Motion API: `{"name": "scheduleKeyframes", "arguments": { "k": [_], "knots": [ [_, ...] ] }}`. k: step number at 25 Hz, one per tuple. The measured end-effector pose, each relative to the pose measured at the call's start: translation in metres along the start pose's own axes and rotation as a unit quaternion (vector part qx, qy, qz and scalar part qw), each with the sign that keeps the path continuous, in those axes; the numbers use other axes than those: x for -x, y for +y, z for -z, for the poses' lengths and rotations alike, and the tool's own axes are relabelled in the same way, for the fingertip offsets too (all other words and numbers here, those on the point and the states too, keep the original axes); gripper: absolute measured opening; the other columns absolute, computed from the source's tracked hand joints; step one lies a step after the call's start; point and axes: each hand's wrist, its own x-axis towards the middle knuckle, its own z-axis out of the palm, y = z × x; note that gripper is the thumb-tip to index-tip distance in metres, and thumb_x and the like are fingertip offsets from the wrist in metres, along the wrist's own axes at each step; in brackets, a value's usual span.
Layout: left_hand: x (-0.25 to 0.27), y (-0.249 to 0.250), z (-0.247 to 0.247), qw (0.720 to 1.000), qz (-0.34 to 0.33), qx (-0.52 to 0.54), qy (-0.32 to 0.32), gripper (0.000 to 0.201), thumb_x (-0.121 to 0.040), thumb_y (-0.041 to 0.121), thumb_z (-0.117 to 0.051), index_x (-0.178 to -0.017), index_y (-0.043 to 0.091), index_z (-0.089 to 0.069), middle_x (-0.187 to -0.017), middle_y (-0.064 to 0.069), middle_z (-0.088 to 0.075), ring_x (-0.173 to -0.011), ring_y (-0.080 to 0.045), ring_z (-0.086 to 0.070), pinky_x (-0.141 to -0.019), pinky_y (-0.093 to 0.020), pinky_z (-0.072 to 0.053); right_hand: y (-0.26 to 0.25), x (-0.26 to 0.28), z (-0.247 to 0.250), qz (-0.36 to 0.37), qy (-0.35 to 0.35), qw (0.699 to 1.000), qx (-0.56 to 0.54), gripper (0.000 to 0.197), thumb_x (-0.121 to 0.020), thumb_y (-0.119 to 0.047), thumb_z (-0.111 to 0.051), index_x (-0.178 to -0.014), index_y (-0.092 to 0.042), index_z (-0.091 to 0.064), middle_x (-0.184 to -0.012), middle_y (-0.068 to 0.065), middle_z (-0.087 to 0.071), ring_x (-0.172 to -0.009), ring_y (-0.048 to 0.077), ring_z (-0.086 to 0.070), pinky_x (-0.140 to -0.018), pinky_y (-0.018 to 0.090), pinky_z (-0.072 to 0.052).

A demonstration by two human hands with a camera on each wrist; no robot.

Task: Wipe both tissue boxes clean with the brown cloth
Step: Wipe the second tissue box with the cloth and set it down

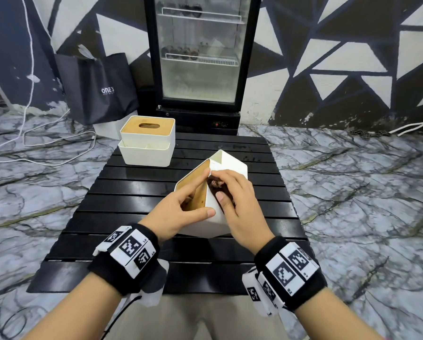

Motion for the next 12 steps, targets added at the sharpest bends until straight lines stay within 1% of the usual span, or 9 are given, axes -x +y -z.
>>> {"name": "scheduleKeyframes", "arguments": {
  "k": [2, 3, 6, 7, 8, 10, 11, 12],
  "knots": [
    [0.0, -0.001, 0.001, 1.0, -0.004, 0.001, -0.001, 0.075, -0.076, 0.029, -0.073, -0.131, 0.058, -0.032, -0.103, 0.031, -0.054, -0.09, 0.013, -0.053, -0.089, -0.007, -0.04, -0.002, -0.001, -0.002, -0.005, -0.001, 1.0, -0.003, 0.037, -0.091, -0.018, -0.042, -0.127, -0.024, -0.047, -0.12, -0.017, -0.042, -0.116, 0.003, -0.034, -0.102, 0.013, -0.023],
    [0.001, -0.002, 0.002, 1.0, -0.002, 0.004, -0.003, 0.075, -0.076, 0.03, -0.074, -0.131, 0.059, -0.031, -0.106, 0.029, -0.055, -0.092, 0.012, -0.053, -0.09, -0.008, -0.04, -0.003, 0.001, -0.004, -0.003, -0.002, 1.0, -0.003, 0.037, -0.091, -0.02, -0.041, -0.127, -0.024, -0.047, -0.121, -0.017, -0.042, -0.117, 0.002, -0.034, -0.102, 0.011, -0.022],
    [0.001, -0.006, 0.004, 1.0, 0.006, 0.013, -0.007, 0.074, -0.077, 0.035, -0.072, -0.132, 0.062, -0.03, -0.125, 0.018, -0.055, -0.109, 0.005, -0.054, -0.097, -0.014, -0.041, -0.004, 0.013, -0.008, 0.012, -0.007, 1.0, -0.006, 0.039, -0.09, -0.026, -0.038, -0.127, -0.024, -0.047, -0.122, -0.016, -0.042, -0.118, 0.001, -0.033, -0.102, 0.009, -0.021],
    [0.001, -0.006, 0.004, 1.0, 0.006, 0.016, -0.008, 0.074, -0.076, 0.036, -0.071, -0.131, 0.063, -0.03, -0.125, 0.018, -0.055, -0.11, 0.004, -0.054, -0.097, -0.015, -0.041, -0.004, 0.013, -0.007, 0.015, -0.011, 1.0, -0.008, 0.038, -0.09, -0.027, -0.037, -0.127, -0.023, -0.047, -0.122, -0.015, -0.042, -0.118, 0.001, -0.034, -0.102, 0.009, -0.022],
    [0.001, -0.005, 0.004, 1.0, 0.005, 0.015, -0.01, 0.075, -0.074, 0.038, -0.072, -0.13, 0.063, -0.031, -0.121, 0.021, -0.056, -0.106, 0.005, -0.055, -0.095, -0.014, -0.042, -0.004, 0.01, -0.006, 0.015, -0.016, 1.0, -0.007, 0.038, -0.09, -0.026, -0.038, -0.126, -0.023, -0.047, -0.122, -0.014, -0.043, -0.118, 0.002, -0.034, -0.101, 0.009, -0.022],
    [0.001, -0.004, 0.003, 1.0, 0.005, 0.009, -0.012, 0.079, -0.067, 0.045, -0.077, -0.129, 0.063, -0.032, -0.105, 0.028, -0.056, -0.095, 0.006, -0.055, -0.09, -0.012, -0.042, -0.001, -0.002, -0.002, 0.006, -0.02, 1.0, -0.001, 0.036, -0.091, -0.024, -0.039, -0.125, -0.023, -0.048, -0.122, -0.009, -0.047, -0.116, 0.005, -0.036, -0.101, 0.012, -0.024],
    [0.001, -0.004, 0.002, 1.0, 0.005, 0.006, -0.011, 0.081, -0.064, 0.049, -0.077, -0.129, 0.062, -0.032, -0.102, 0.029, -0.056, -0.095, 0.004, -0.054, -0.09, -0.014, -0.042, 0.0, -0.009, 0.0, -0.003, -0.017, 1.0, 0.001, 0.035, -0.091, -0.021, -0.04, -0.125, -0.022, -0.049, -0.121, -0.008, -0.048, -0.116, 0.007, -0.037, -0.101, 0.013, -0.025],
    [0.0, -0.004, 0.001, 1.0, 0.006, 0.005, -0.009, 0.081, -0.062, 0.051, -0.074, -0.13, 0.061, -0.032, -0.103, 0.028, -0.055, -0.098, 0.001, -0.054, -0.093, -0.016, -0.042, 0.0, -0.014, 0.001, -0.013, -0.012, 1.0, 0.001, 0.036, -0.09, -0.019, -0.041, -0.124, -0.022, -0.049, -0.121, -0.008, -0.048, -0.115, 0.008, -0.038, -0.1, 0.013, -0.025]
  ]
}}
